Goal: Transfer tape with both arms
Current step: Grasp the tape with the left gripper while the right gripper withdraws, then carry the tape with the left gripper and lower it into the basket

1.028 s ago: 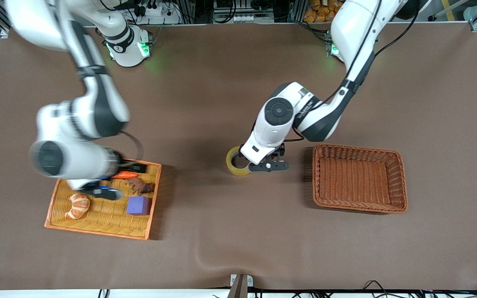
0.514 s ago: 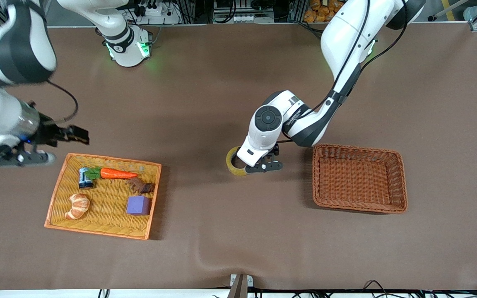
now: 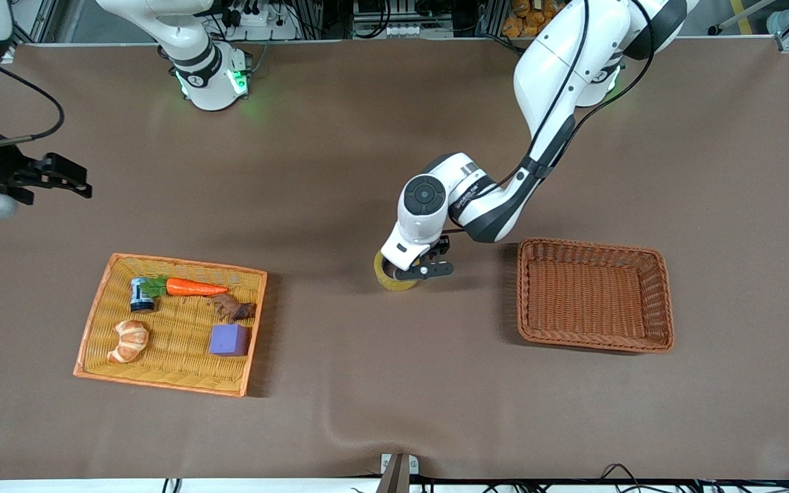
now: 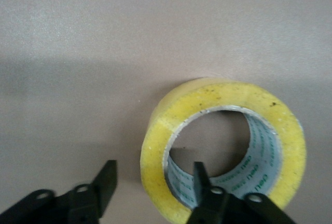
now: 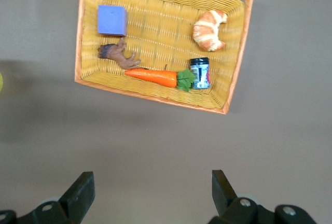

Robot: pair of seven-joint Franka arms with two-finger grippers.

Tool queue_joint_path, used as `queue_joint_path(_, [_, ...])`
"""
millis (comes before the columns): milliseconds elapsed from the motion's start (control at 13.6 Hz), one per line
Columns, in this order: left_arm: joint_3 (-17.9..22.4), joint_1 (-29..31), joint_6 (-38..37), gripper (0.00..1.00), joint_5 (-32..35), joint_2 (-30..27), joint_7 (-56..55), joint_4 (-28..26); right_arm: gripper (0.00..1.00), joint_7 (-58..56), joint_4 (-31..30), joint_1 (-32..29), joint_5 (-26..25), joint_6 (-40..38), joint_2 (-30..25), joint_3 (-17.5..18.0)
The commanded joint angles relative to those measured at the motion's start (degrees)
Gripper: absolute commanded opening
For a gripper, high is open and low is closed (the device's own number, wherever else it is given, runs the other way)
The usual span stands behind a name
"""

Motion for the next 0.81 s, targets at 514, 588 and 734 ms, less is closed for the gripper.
queue_joint_path(514, [0.75, 9.18, -13.51, 0.00, 2.59, -19.91, 1.03, -1.35, 1.00, 4.25, 1.07, -3.00, -0.45, -2.60, -1.76, 0.61])
queue_joint_path(588, [0.67, 12.86, -15.01, 0.00, 2.15, -22.90, 5.31, -2.58, 1.00, 4.17, 1.16, -3.18, -0.54, -2.61, -1.76, 0.53])
queue_joint_path(734, [0.31, 21.64, -15.47, 0.00, 1.27, -27.57, 19.87, -7.05, 1.00, 4.16, 1.16, -3.79, -0.63, -2.78, -1.76, 0.61])
